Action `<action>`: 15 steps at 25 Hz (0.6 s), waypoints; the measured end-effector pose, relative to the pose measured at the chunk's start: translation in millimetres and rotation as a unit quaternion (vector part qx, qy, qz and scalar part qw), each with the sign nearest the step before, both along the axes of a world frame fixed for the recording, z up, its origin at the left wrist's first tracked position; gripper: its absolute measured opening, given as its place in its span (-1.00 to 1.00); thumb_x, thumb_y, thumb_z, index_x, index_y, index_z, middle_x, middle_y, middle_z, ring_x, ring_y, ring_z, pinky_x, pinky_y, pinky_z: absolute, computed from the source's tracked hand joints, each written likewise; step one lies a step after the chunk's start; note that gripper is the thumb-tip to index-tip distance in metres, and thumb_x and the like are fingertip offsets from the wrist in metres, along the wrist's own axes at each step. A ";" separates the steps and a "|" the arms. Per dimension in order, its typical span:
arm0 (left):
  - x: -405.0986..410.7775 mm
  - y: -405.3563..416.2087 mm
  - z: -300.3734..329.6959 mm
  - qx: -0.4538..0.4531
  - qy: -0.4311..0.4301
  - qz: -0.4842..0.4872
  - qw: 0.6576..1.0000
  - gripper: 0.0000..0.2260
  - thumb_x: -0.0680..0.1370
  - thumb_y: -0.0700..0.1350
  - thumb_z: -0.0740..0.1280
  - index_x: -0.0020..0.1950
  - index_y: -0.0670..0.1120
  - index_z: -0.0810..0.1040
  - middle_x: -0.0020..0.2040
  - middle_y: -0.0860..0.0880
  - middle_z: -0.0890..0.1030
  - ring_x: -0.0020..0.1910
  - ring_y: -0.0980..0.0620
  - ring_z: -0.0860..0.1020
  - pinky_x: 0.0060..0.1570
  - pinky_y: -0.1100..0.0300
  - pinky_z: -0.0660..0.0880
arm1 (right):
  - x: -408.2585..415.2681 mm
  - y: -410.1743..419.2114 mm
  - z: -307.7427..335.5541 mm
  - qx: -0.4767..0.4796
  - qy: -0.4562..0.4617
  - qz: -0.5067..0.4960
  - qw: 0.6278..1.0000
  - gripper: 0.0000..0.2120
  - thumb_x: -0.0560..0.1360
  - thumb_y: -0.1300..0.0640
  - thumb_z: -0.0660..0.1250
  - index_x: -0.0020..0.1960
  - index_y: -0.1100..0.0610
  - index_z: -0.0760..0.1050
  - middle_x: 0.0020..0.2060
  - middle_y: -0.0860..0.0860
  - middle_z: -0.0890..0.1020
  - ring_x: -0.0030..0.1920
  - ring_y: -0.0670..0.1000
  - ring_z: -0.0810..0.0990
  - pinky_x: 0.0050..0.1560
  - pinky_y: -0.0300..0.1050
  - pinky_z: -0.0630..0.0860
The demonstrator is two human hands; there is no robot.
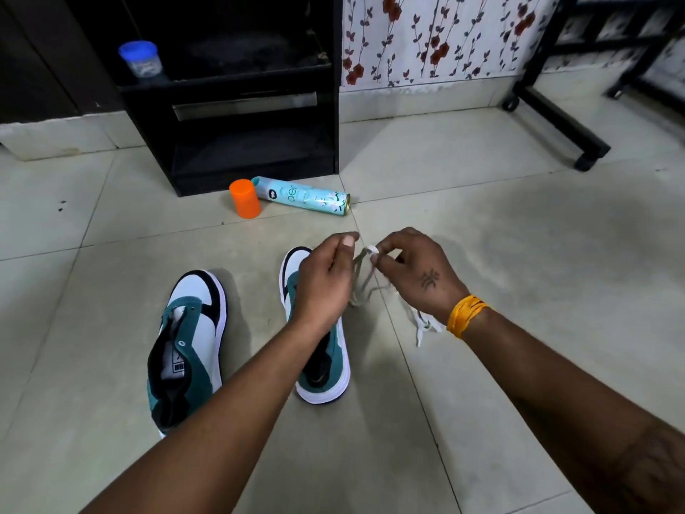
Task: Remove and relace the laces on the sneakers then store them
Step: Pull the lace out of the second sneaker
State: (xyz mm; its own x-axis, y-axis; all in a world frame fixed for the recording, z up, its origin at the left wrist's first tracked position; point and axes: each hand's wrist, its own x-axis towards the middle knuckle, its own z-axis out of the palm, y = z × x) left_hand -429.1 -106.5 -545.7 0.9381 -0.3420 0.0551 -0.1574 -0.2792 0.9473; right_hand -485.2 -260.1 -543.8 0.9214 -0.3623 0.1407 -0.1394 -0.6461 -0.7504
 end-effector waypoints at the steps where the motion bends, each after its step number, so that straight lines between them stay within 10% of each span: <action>1: -2.7 -5.0 6.9 -0.041 0.037 -0.011 0.998 -0.70 0.74 0.02 0.17 0.31 0.01 0.65 0.13 0.22 0.67 0.14 0.40 0.56 0.15 0.42 0.43 | -1.9 0.6 12.6 0.043 -0.010 -0.012 0.999 -0.89 0.57 0.04 0.44 -0.14 -0.01 0.61 -0.13 -0.05 0.61 -0.22 -0.04 0.60 -0.17 -0.17 0.47; 7: -25.1 -29.0 37.8 -0.137 0.169 -0.110 0.970 -0.40 0.67 0.34 0.01 0.04 -0.01 0.71 -0.11 -0.04 0.74 0.00 -0.04 0.70 0.22 -0.14 0.57 | -26.0 6.4 79.3 0.271 -0.073 -0.028 0.959 -0.87 0.57 0.24 0.43 -0.03 0.32 0.66 -0.31 0.06 0.67 -0.37 -0.09 0.57 -0.41 -0.33 0.44; 15: -29.5 -6.2 50.3 -0.064 0.093 -0.169 0.979 -0.77 0.67 -0.05 0.34 -0.04 -0.18 0.65 -0.39 0.20 0.57 -0.37 0.24 0.48 -0.18 0.10 0.60 | -41.0 -13.2 72.4 0.386 -0.061 -0.121 0.913 -0.94 0.56 0.13 0.45 -0.07 0.11 0.66 -0.34 -0.05 0.43 -0.45 -0.06 0.22 -0.46 -0.21 0.19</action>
State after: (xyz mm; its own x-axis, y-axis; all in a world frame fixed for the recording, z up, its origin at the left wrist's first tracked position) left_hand -458.6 -112.7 -495.3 0.7705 -0.6360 -0.0425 -0.0421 -0.1173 0.9922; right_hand -526.2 -273.3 -471.4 0.7962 -0.5872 -0.1459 -0.0926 0.1200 -0.9884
